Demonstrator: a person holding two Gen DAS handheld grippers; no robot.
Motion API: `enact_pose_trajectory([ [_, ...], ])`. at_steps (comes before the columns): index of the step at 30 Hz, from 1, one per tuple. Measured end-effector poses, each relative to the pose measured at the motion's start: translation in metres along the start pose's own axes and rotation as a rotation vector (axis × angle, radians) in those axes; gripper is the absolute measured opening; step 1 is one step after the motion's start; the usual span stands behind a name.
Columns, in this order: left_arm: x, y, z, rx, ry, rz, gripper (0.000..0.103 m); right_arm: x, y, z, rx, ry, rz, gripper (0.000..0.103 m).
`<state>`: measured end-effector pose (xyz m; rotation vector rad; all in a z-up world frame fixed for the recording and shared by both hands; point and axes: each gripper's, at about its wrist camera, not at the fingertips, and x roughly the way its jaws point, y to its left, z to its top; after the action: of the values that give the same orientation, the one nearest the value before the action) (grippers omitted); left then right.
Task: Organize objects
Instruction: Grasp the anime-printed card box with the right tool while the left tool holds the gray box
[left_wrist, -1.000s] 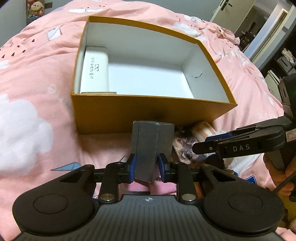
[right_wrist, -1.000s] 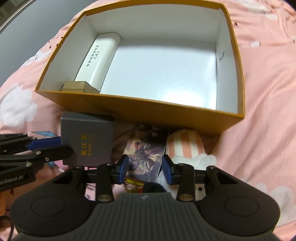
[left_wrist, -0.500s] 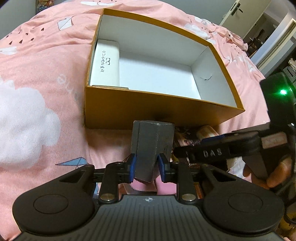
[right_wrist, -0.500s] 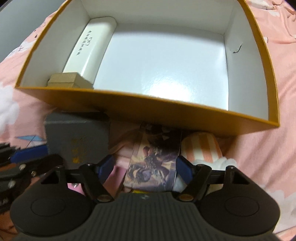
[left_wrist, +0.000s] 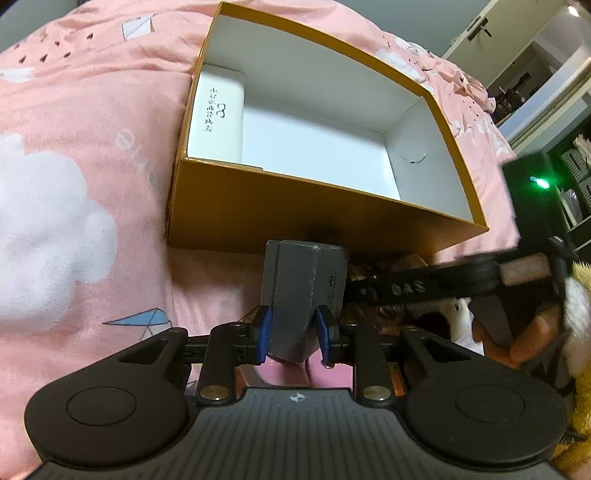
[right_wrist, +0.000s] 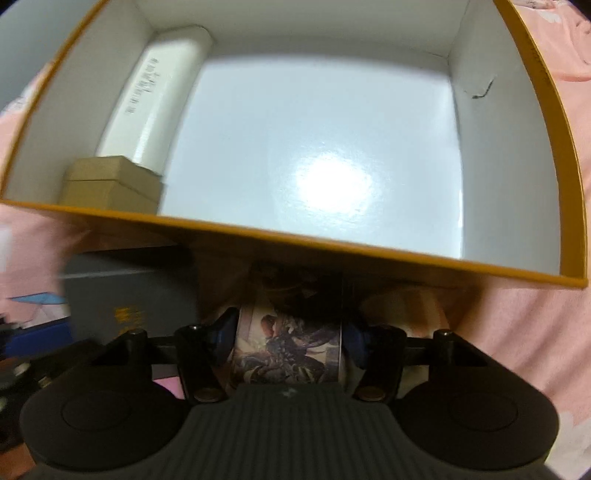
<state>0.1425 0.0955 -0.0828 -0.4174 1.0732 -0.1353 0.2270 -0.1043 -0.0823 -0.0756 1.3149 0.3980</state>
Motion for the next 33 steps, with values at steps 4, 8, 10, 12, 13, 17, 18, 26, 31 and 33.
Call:
enact_pose_trajectory([
  [4, 0.005, 0.000, 0.003, -0.008, -0.006, 0.005, 0.031, -0.010, -0.005, -0.011, -0.015, -0.026, 0.048, 0.061],
  [8, 0.014, 0.002, 0.004, -0.005, -0.001, 0.018, 0.037, -0.012, -0.010, -0.016, -0.011, -0.039, 0.070, 0.061],
  [10, 0.021, 0.010, 0.005, -0.036, -0.001, -0.001, 0.042, -0.013, -0.012, -0.017, -0.010, -0.043, 0.081, 0.061],
  [12, 0.028, 0.019, 0.007, -0.083, 0.007, -0.027, 0.047, -0.013, -0.015, -0.019, -0.010, -0.047, 0.083, 0.061],
  [13, 0.032, 0.022, 0.008, -0.113, 0.012, -0.039, 0.048, -0.014, -0.016, -0.020, -0.011, -0.048, 0.086, 0.061],
  [17, 0.041, 0.025, 0.009, -0.157, 0.013, -0.050, 0.056, -0.016, -0.018, -0.024, -0.021, -0.056, 0.084, 0.061],
  [18, 0.043, 0.026, 0.009, -0.161, 0.011, -0.051, 0.056, -0.016, -0.018, -0.026, -0.024, -0.059, 0.082, 0.061],
  [26, 0.024, 0.022, 0.001, -0.164, -0.035, -0.058, 0.031, -0.038, -0.026, -0.037, -0.030, -0.114, 0.068, 0.061],
  [31, 0.001, 0.010, -0.010, -0.113, -0.086, -0.031, 0.030, -0.062, -0.019, -0.032, -0.032, -0.157, 0.103, 0.060],
  [33, -0.010, 0.008, -0.011, -0.107, -0.101, -0.048, 0.029, -0.076, -0.017, -0.039, -0.042, -0.178, 0.111, 0.060],
])
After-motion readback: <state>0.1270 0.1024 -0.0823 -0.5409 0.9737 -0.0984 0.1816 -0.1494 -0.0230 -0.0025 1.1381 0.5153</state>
